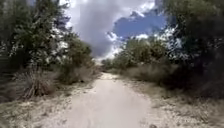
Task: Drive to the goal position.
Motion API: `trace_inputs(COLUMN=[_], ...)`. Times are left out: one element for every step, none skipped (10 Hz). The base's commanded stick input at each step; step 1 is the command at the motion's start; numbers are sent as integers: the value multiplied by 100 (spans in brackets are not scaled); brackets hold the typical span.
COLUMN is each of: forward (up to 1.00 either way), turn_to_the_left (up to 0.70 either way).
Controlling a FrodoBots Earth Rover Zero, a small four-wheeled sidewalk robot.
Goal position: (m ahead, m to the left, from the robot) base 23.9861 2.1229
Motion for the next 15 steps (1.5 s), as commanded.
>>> trace_inputs(forward=[50, 50, 50, 50, 50, 50, 50, 50, 50, 50, 50, 50, 50, 50, 50], turn_to_the_left=[0, 0, 0, 0, 0, 0, 0, 0, 0, 0, 49, 29, 6, 0, 0])
